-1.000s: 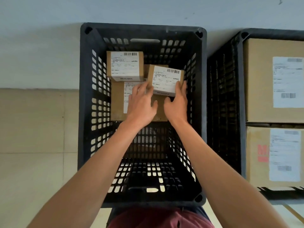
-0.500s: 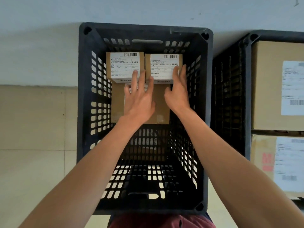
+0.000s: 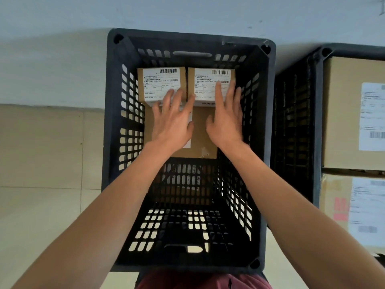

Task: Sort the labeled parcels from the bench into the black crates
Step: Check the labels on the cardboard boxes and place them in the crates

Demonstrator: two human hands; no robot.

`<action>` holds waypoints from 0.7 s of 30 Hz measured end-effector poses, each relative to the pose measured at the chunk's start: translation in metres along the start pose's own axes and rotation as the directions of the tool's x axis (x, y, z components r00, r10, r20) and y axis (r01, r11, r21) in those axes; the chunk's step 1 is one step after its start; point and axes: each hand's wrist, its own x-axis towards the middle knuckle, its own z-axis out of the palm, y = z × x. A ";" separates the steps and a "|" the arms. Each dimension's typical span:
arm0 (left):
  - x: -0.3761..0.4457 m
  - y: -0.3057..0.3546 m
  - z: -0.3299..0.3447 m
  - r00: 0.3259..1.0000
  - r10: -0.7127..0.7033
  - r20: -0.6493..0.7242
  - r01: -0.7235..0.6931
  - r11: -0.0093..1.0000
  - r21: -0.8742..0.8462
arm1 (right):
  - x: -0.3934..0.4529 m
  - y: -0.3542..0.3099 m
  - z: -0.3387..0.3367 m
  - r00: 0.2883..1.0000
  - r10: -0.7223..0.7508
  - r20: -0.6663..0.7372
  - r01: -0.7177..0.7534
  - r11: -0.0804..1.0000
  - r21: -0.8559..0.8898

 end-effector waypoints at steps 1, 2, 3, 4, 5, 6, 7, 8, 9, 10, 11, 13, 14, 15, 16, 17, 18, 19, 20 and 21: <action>-0.001 -0.004 -0.001 1.000 -0.006 -0.020 0.006 1.000 -0.009 | -0.005 -0.003 0.002 0.998 -0.065 -0.019 0.063 0.996 -0.058; -0.002 -0.009 -0.002 0.999 -0.019 -0.036 0.019 1.000 -0.016 | -0.010 -0.006 0.004 0.992 -0.124 -0.008 0.122 0.986 -0.113; -0.003 -0.015 -0.003 0.998 -0.039 -0.046 0.038 0.999 -0.021 | -0.013 -0.009 0.007 0.985 -0.170 0.022 0.171 0.972 -0.162; -0.004 -0.020 -0.003 0.997 -0.061 -0.047 0.060 0.998 -0.023 | -0.015 -0.012 0.011 0.979 -0.195 0.063 0.204 0.959 -0.199; -0.004 -0.025 -0.003 0.996 -0.080 -0.039 0.079 0.997 -0.024 | -0.016 -0.014 0.014 0.974 -0.202 0.101 0.220 0.950 -0.222; -0.005 -0.029 -0.002 0.996 -0.090 -0.027 0.090 0.996 -0.023 | -0.016 -0.015 0.016 0.971 -0.199 0.130 0.225 0.945 -0.236; -0.005 -0.033 -0.002 0.996 -0.089 -0.013 0.089 0.996 -0.022 | -0.014 -0.016 0.019 0.969 -0.195 0.151 0.228 0.942 -0.246; -0.005 -0.035 -0.001 0.997 -0.079 -0.002 0.079 0.997 -0.023 | -0.013 -0.016 0.020 0.967 -0.193 0.164 0.230 0.939 -0.254; -0.004 -0.037 -0.001 0.998 -0.069 0.004 0.069 0.997 -0.027 | -0.012 -0.016 0.020 0.966 -0.192 0.173 0.233 0.936 -0.262; -0.004 -0.039 -0.001 0.998 -0.060 0.005 0.060 0.998 -0.035 | -0.010 -0.016 0.019 0.964 -0.192 0.182 0.237 0.934 -0.269; -0.004 -0.039 -0.002 0.999 -0.054 0.004 0.054 0.998 -0.044 | -0.010 -0.016 0.017 0.962 -0.191 0.193 0.240 0.932 -0.273; -0.003 -0.039 -0.002 0.999 -0.050 0.006 0.050 0.997 -0.056 | -0.008 -0.016 0.012 0.959 -0.185 0.213 0.241 0.931 -0.276; -0.003 -0.040 -0.002 0.999 -0.049 0.009 0.050 0.997 -0.060 | -0.008 -0.016 0.010 0.959 -0.181 0.219 0.238 0.932 -0.274; -0.003 -0.040 -0.002 0.999 -0.050 0.014 0.051 0.997 -0.062 | -0.008 -0.017 0.008 0.958 -0.177 0.224 0.236 0.933 -0.270; -0.002 -0.040 -0.002 0.999 -0.051 0.019 0.052 0.997 -0.063 | -0.007 -0.017 0.006 0.958 -0.175 0.229 0.234 0.936 -0.262; -0.002 -0.040 -0.002 0.998 -0.052 0.025 0.054 0.997 -0.061 | -0.007 -0.017 0.004 0.957 -0.170 0.235 0.228 0.942 -0.248; -0.002 -0.041 -0.004 0.998 -0.050 0.029 0.052 0.997 -0.060 | -0.008 -0.018 0.001 0.958 -0.163 0.237 0.218 0.948 -0.231; -0.001 -0.041 -0.006 0.998 -0.049 0.036 0.051 0.997 -0.060 | -0.007 -0.018 -0.001 0.959 -0.157 0.234 0.210 0.953 -0.220; 0.002 -0.041 -0.010 0.998 -0.050 0.048 0.053 0.996 -0.068 | -0.006 -0.019 -0.004 0.962 -0.158 0.221 0.207 0.954 -0.219; 0.004 -0.042 -0.014 0.997 -0.053 0.063 0.058 0.995 -0.084 | -0.005 -0.020 -0.006 0.966 -0.166 0.197 0.209 0.952 -0.223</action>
